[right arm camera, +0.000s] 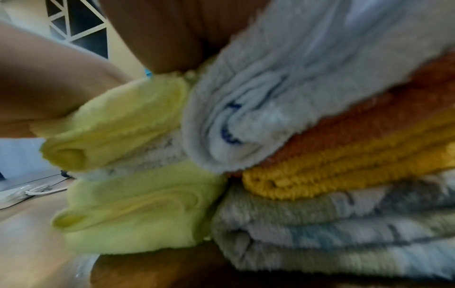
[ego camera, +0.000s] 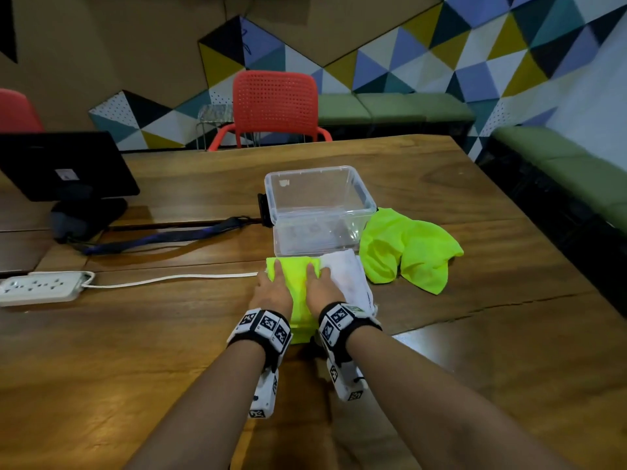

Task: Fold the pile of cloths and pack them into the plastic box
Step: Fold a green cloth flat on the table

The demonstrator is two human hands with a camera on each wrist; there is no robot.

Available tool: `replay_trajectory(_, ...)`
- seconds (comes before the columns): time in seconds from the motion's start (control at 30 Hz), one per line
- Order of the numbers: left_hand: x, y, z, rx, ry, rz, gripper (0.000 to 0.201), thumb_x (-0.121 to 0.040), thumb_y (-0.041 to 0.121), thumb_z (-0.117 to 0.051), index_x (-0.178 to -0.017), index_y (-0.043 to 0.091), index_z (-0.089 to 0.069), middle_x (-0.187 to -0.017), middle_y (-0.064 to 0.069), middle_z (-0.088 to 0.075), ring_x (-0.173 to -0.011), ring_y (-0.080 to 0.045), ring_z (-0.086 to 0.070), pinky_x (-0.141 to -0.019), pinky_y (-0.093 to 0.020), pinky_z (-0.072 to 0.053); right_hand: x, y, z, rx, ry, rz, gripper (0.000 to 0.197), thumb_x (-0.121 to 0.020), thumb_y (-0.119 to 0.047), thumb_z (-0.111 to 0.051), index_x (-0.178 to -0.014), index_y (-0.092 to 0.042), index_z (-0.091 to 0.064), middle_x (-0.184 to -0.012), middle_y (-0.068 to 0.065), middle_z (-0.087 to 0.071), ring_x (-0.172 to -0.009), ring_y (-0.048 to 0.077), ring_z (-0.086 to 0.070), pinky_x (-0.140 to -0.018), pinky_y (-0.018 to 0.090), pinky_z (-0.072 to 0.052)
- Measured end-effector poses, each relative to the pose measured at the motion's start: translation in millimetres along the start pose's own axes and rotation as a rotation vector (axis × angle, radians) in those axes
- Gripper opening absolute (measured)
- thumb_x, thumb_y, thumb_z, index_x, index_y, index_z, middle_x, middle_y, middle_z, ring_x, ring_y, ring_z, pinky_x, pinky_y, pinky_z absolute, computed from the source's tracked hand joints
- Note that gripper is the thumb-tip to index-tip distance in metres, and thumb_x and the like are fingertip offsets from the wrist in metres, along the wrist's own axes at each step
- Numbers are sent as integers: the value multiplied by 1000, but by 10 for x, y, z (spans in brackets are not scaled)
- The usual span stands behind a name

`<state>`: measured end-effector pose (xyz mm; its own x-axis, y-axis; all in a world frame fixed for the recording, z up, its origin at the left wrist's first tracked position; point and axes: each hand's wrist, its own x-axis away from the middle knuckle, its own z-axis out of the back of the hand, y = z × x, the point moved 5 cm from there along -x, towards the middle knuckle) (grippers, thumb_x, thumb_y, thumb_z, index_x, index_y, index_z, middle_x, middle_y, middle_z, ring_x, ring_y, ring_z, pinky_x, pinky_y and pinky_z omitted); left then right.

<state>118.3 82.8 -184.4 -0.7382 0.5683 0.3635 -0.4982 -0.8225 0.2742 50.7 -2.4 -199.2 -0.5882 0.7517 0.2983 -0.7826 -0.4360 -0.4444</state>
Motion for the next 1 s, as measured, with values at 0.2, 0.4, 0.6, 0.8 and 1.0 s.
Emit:
replay_trajectory(0.2,13,-14,173,123,79,-4,56,-97,13,-29,-150,23,-14,-148,-15,-23,-130,-36,-37,-106,-44,-33,82,-70,249,91,-121,117,50,-102,-32,-25,-149,-19,-16,-146,18,-27,-120,39,-47,-97,44,-42)
replay_trajectory(0.4,253,289,475,143,445,-238,59,-93,15,-42,-147,20,-20,-155,-7,-17,-142,-25,-21,-113,-43,-21,123,392,975,55,194,183,35,-98,-23,-39,-130,-10,-43,-132,17,-43,-121,34,-46,-95,42,-41)
replay_trajectory(0.6,537,1192,-121,-267,240,-683,55,-101,36,-25,-150,24,-5,-159,-2,2,-147,-22,4,-118,-41,1,227,1261,938,218,66,-27,32,-95,-13,-42,-126,-7,-48,-129,17,-44,-114,35,-51,-91,39,-43)
replay_trajectory(0.8,315,1068,-720,-374,-47,-497,65,-96,54,-22,-151,25,-2,-158,-9,10,-147,-27,3,-118,-46,-6,217,1854,757,299,-6,-115,32,-96,-17,-39,-123,-8,-54,-132,15,-44,-122,31,-43,-98,37,-41)
replay_trajectory(1.0,340,1148,-728,-371,-6,-513,95,-65,60,2,-144,22,-36,-154,-16,-23,-140,-34,-28,-109,-55,-28,12,2126,849,357,-32,-118,36,-97,-16,-33,-128,-14,-52,-143,11,-34,-125,33,-37,-103,40,-36)
